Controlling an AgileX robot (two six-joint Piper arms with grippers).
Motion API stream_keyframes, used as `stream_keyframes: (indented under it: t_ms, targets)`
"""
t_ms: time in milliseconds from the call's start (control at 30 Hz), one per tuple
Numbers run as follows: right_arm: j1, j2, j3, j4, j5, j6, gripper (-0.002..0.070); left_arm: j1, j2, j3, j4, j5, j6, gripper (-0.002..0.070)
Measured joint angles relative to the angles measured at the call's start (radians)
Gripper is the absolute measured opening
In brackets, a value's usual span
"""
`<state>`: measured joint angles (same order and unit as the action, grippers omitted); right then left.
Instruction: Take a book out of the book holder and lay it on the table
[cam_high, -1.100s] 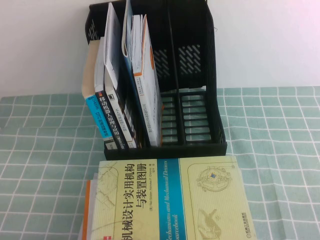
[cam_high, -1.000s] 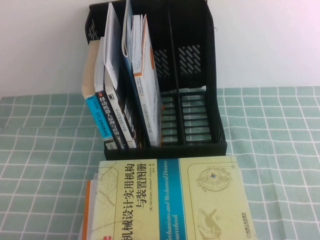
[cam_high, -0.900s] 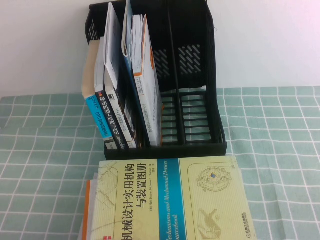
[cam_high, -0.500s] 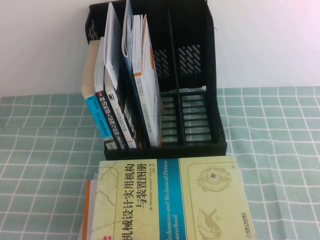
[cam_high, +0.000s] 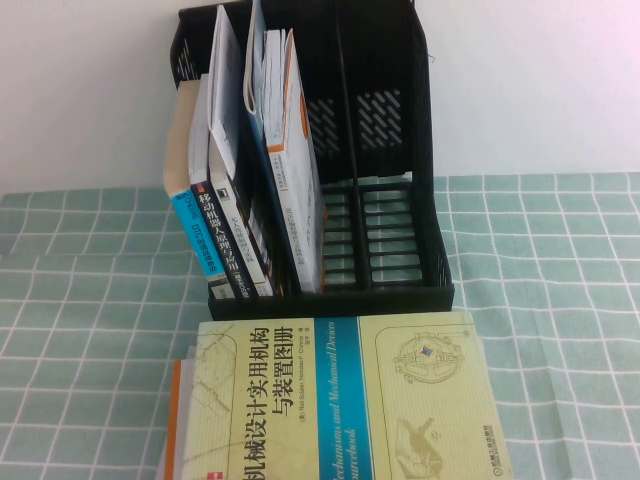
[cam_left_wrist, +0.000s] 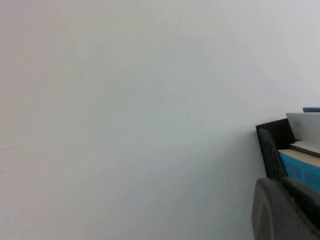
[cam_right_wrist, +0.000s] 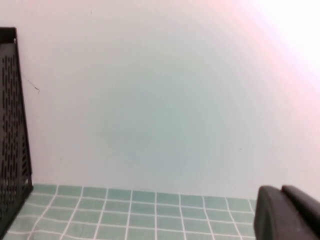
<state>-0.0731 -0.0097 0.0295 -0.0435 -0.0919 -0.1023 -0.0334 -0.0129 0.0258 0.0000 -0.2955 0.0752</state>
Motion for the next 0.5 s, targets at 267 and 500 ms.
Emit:
stream_keyframes:
  t_ms: [267, 500]
  targets:
    - [0.000, 0.000, 0.000, 0.043, -0.131, -0.005, -0.0002, 0.000, 0.000, 0.002, -0.007, -0.060, -0.139, -0.0003]
    - [0.000, 0.000, -0.100, 0.023, -0.077, -0.065, -0.0002, 0.000, 0.016, -0.186, -0.025, 0.172, -0.181, -0.0003]
